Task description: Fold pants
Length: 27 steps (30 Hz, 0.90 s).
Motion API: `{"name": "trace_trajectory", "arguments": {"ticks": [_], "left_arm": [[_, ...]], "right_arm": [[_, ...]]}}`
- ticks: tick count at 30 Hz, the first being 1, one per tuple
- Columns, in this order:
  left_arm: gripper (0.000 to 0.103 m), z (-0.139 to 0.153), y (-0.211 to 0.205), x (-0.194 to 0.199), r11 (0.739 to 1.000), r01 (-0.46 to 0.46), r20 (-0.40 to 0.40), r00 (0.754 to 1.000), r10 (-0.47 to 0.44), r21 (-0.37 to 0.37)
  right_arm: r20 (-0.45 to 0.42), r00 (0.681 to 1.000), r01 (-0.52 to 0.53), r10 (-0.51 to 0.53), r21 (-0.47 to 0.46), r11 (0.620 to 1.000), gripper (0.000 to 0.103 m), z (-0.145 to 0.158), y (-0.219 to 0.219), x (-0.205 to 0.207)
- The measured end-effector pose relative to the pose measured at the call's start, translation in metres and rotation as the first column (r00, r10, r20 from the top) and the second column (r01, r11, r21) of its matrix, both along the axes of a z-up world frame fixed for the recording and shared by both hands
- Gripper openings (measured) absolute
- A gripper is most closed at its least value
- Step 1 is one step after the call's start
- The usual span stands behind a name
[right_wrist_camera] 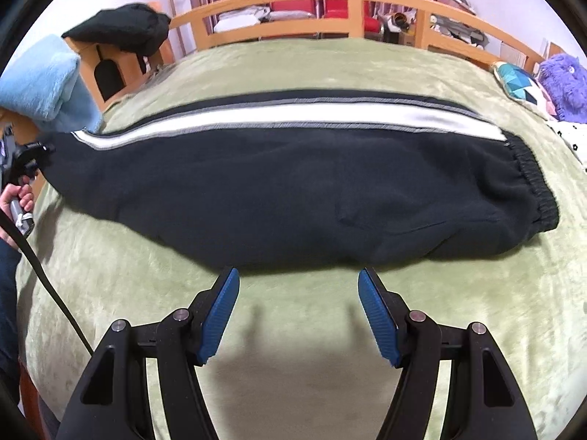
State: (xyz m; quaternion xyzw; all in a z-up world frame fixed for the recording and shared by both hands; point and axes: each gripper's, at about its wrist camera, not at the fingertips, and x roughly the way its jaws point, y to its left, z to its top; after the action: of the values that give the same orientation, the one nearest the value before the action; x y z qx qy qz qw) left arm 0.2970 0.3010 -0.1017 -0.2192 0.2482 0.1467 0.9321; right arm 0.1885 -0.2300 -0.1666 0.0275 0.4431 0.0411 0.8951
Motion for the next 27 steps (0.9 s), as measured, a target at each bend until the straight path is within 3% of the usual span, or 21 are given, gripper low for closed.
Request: {"name": "trace_trajectory", "arguments": {"ticks": [3,6,8,11,13,15,16,17,19,21,22,24,26,27], "left_arm": [[0.016,0.046,-0.066,0.001,0.986,0.116,0.042,0.992,-0.122,0.123],[0.016,0.081,-0.149,0.002,0.938,0.237,0.045,0.965,-0.257,0.254],[0.015,0.097,-0.211,-0.001,0.879,0.307,0.036,0.939,-0.343,0.364],[0.015,0.092,-0.321,-0.009,0.734,0.456,-0.05,0.863,-0.503,0.503],[0.015,0.068,-0.377,-0.01,0.67,0.543,-0.155,0.822,-0.549,0.507],[0.015,0.033,-0.418,-0.013,0.639,0.609,-0.237,0.784,-0.574,0.47],[0.015,0.007,-0.436,-0.011,0.635,0.647,-0.287,0.76,-0.583,0.423],[0.016,-0.011,-0.444,-0.008,0.648,0.67,-0.325,0.743,-0.585,0.364],[0.016,-0.059,-0.452,0.007,0.681,0.709,-0.44,0.678,-0.589,0.181],[0.018,-0.071,-0.455,0.0,0.693,0.694,-0.419,0.698,-0.58,0.197],[0.026,-0.067,-0.455,-0.01,0.684,0.696,-0.394,0.704,-0.59,0.219],[0.046,-0.053,-0.449,-0.025,0.662,0.725,-0.375,0.677,-0.634,0.19],[0.075,-0.035,-0.435,-0.045,0.655,0.737,-0.322,0.669,-0.67,0.168],[0.077,-0.021,-0.423,-0.057,0.657,0.733,-0.281,0.677,-0.68,0.177]], "right_arm": [[0.026,0.999,0.024,-0.024,-0.001,1.0,0.067,0.01,-0.02,0.0],[0.051,0.998,0.046,-0.047,0.012,0.999,0.067,0.02,-0.045,-0.007],[0.064,0.997,0.052,-0.053,0.021,0.998,0.067,0.026,-0.059,-0.013],[0.072,0.995,0.062,-0.063,0.019,0.998,0.067,0.03,-0.077,-0.023],[0.08,0.995,0.063,-0.064,0.016,0.998,0.067,0.03,-0.088,-0.031],[0.081,0.994,0.067,-0.068,0.021,0.998,0.067,0.029,-0.098,-0.037],[0.08,0.994,0.073,-0.075,0.026,0.997,0.067,0.028,-0.103,-0.039],[0.076,0.994,0.079,-0.081,0.029,0.996,0.067,0.028,-0.108,-0.04],[0.064,0.994,0.09,-0.092,0.039,0.995,0.067,0.026,-0.119,-0.044],[0.059,0.993,0.098,-0.1,0.041,0.994,0.067,0.026,-0.126,-0.044],[0.059,0.993,0.098,-0.1,0.041,0.994,0.067,0.027,-0.129,-0.044],[0.067,0.993,0.098,-0.101,0.041,0.994,0.067,0.027,-0.131,-0.044],[0.07,0.993,0.092,-0.096,0.059,0.994,0.067,0.027,-0.131,-0.037],[0.07,0.994,0.079,-0.085,0.08,0.994,0.067,0.027,-0.128,-0.032]]}}
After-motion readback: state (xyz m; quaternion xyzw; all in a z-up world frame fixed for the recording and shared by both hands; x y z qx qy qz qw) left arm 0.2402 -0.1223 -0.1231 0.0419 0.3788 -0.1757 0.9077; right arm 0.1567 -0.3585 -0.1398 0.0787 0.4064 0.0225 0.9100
